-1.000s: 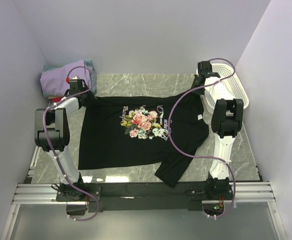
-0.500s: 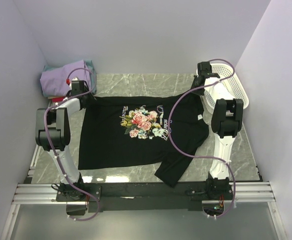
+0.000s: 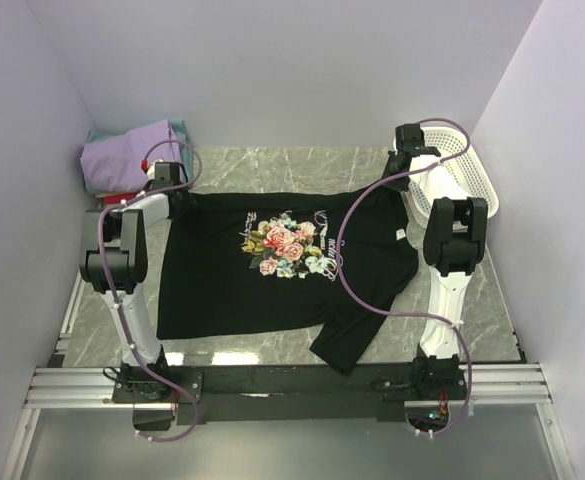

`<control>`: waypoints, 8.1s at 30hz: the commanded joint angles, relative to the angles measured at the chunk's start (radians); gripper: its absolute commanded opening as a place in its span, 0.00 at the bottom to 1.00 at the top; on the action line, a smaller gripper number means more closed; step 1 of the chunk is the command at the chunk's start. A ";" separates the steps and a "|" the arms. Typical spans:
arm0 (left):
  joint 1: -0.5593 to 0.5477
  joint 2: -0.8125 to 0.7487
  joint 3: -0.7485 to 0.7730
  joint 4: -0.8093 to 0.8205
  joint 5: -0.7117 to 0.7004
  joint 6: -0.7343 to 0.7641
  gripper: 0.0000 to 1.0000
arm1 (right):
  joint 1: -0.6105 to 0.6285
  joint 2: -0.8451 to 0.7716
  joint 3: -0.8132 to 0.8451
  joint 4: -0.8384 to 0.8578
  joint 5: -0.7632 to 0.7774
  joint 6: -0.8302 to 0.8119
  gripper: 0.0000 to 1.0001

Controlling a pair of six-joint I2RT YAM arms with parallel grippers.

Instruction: Fold and stack the t-shirts

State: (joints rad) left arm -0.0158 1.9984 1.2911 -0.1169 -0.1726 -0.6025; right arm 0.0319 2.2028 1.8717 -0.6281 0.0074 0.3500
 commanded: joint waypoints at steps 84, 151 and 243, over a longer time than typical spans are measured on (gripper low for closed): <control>-0.050 -0.306 -0.127 -0.509 -0.102 0.069 0.13 | 0.005 -0.267 -0.417 -0.214 0.128 -0.071 0.20; -0.078 0.083 0.137 -0.398 -0.113 0.072 0.74 | 0.026 -0.071 -0.278 -0.070 -0.063 0.007 0.76; -0.222 -0.806 -0.559 -0.556 -0.194 -0.279 0.86 | 0.775 -0.836 -0.994 -0.136 0.244 0.469 0.00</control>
State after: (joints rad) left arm -0.2352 1.2007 0.7181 -0.6647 -0.3393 -0.8608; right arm 0.7990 1.4391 0.9051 -0.7464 0.2169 0.7952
